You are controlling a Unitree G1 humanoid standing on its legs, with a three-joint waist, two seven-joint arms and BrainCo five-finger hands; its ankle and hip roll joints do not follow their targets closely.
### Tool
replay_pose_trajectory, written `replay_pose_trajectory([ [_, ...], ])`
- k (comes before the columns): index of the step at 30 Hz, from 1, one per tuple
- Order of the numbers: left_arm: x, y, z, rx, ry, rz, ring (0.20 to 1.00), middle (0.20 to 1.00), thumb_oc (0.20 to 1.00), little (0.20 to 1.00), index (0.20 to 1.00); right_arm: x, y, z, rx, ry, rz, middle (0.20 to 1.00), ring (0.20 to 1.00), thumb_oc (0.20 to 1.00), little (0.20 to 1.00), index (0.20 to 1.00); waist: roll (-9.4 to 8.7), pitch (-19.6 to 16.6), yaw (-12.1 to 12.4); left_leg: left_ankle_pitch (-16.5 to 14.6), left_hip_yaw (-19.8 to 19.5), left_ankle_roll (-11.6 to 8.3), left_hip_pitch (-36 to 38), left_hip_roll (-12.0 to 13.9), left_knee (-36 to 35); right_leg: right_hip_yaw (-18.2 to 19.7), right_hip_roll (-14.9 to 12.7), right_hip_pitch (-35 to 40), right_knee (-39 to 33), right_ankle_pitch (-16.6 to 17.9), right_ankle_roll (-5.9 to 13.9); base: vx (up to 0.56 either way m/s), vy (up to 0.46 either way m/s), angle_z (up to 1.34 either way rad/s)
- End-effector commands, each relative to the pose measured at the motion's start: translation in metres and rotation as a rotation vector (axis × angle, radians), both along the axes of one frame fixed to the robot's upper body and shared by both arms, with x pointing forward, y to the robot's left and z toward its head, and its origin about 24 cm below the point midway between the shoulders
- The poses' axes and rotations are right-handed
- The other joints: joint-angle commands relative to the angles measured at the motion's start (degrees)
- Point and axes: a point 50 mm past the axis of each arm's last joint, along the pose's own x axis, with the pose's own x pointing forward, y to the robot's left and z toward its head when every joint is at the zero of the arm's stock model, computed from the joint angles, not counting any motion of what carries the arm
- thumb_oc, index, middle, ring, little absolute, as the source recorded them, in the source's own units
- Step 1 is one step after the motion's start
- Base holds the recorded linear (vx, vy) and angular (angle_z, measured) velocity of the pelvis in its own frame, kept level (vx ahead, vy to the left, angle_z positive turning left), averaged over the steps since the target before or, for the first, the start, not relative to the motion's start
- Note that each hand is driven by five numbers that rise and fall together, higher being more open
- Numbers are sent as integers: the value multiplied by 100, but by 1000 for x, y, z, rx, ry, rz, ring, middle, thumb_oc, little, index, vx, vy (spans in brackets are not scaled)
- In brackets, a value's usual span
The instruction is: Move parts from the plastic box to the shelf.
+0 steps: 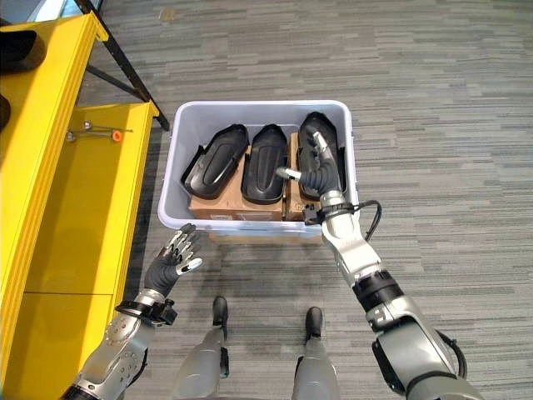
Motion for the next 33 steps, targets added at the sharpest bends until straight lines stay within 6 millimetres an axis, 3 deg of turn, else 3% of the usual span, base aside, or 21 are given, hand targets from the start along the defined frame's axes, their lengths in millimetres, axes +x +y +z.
replay_pose_trajectory([
  [1,2,-11,30,-26,-139,-82,1000,1000,1000,1000,1000,11,3,50,39,-150,-5,1000,1000,1000,1000,1000,-86,-4,146,-403,80,-56,369,55,101,106,-709,-920,814,173,355,-9,1,4],
  [6,5,-14,33,-26,-147,-87,1000,1000,1000,1000,1000,28,-16,72,53,-154,-119,1000,1000,1000,1000,1000,30,141,246,-357,21,-53,182,18,94,92,-731,-1116,912,168,340,-9,5,5],
  [12,8,-14,35,-14,-155,-83,1000,1000,1000,1000,1000,34,-37,92,45,-185,-222,1000,1000,1000,1000,1000,149,228,321,-329,-52,-56,-16,-10,106,84,-747,-1341,1056,123,326,-4,-3,2],
  [19,10,-17,38,-13,-169,-89,1000,1000,1000,1000,1000,42,-51,95,58,-140,-282,1000,1000,1000,1000,1000,234,282,400,-310,-94,-49,-215,-23,131,99,-735,-1568,1144,94,314,-1,-2,1],
  [33,13,-19,43,-16,-195,-82,1000,1000,1000,1000,1000,53,-47,88,-19,-46,-280,1000,1000,1000,1000,1000,316,414,520,-255,-169,-66,-472,-30,167,82,-734,-1859,1288,49,302,-1,0,1],
])
